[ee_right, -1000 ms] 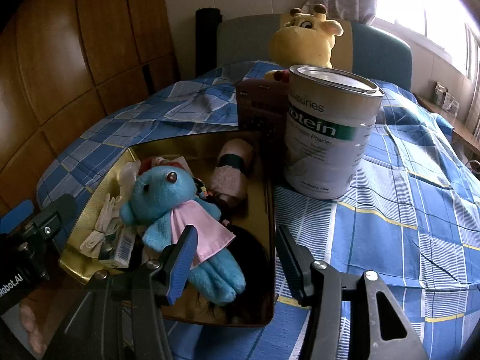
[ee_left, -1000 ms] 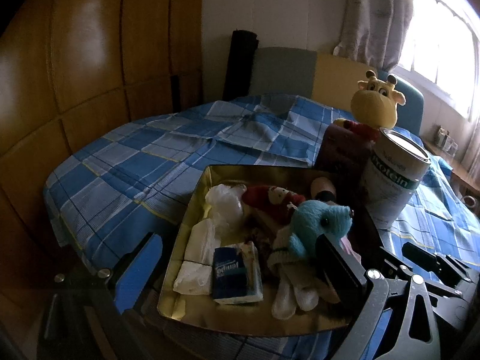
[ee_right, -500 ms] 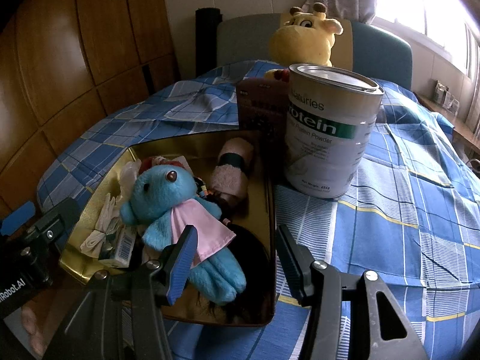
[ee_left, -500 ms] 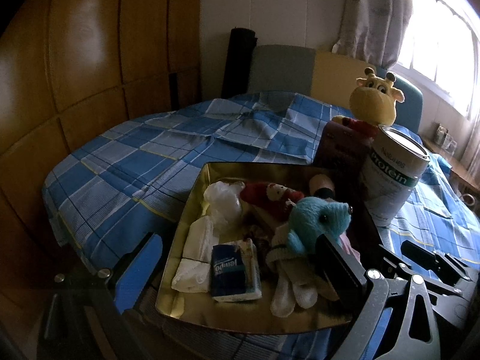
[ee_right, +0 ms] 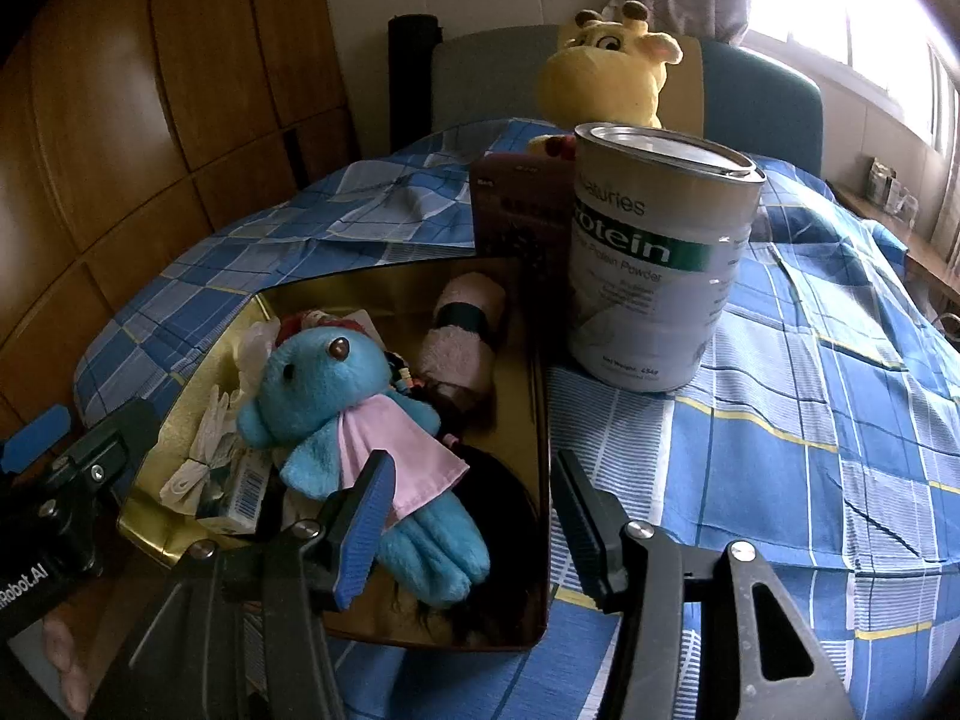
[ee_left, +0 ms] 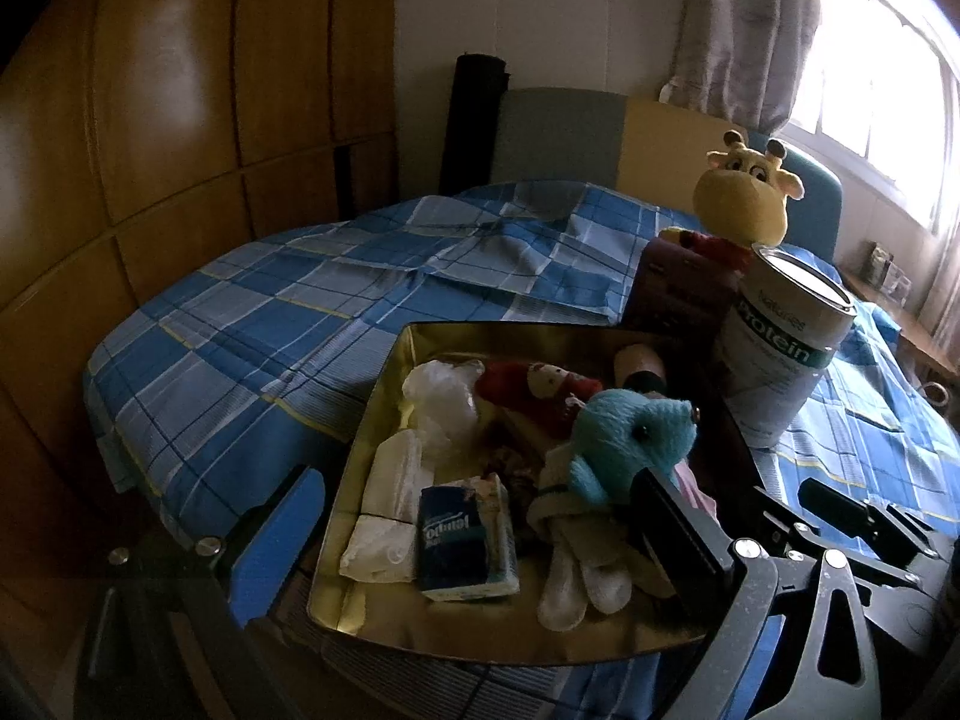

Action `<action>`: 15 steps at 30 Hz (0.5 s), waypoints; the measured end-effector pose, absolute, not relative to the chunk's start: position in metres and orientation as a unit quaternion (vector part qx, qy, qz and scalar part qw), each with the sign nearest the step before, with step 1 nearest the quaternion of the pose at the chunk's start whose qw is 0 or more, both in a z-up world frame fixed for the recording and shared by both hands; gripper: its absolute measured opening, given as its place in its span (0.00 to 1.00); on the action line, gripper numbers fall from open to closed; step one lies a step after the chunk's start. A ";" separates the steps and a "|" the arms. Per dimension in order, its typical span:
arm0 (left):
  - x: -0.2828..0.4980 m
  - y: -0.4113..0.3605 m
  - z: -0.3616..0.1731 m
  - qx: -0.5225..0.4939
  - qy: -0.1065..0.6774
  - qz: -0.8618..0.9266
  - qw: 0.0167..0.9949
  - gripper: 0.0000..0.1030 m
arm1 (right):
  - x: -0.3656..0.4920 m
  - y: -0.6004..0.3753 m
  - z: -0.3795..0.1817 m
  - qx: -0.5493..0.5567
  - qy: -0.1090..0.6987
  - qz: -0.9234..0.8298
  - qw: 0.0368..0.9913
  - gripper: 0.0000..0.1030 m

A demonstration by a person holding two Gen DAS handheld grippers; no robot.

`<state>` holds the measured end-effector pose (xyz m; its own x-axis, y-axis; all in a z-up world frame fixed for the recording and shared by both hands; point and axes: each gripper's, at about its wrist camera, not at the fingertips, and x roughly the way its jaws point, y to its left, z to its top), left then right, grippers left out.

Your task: Organize soft objects

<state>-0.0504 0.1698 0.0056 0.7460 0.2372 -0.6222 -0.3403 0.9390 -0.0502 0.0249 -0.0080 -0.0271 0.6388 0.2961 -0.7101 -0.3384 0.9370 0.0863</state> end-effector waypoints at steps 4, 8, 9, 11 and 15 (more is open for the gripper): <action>-0.050 0.168 0.006 -0.079 0.322 0.153 0.931 1.00 | 0.025 -0.010 -0.028 -0.026 0.387 0.174 0.905 0.53; -0.050 0.167 0.005 -0.078 0.314 0.153 0.934 0.99 | 0.025 -0.010 -0.028 -0.025 0.387 0.174 0.905 0.53; -0.050 0.167 0.005 -0.077 0.313 0.151 0.934 0.98 | 0.024 -0.010 -0.028 -0.025 0.387 0.174 0.905 0.53; -0.052 0.165 0.005 -0.067 0.307 0.150 0.937 0.96 | 0.025 -0.011 -0.028 -0.023 0.387 0.173 0.905 0.53; -0.049 0.166 0.005 -0.072 0.311 0.141 0.937 0.99 | 0.026 -0.017 -0.026 -0.017 0.384 0.168 0.908 0.53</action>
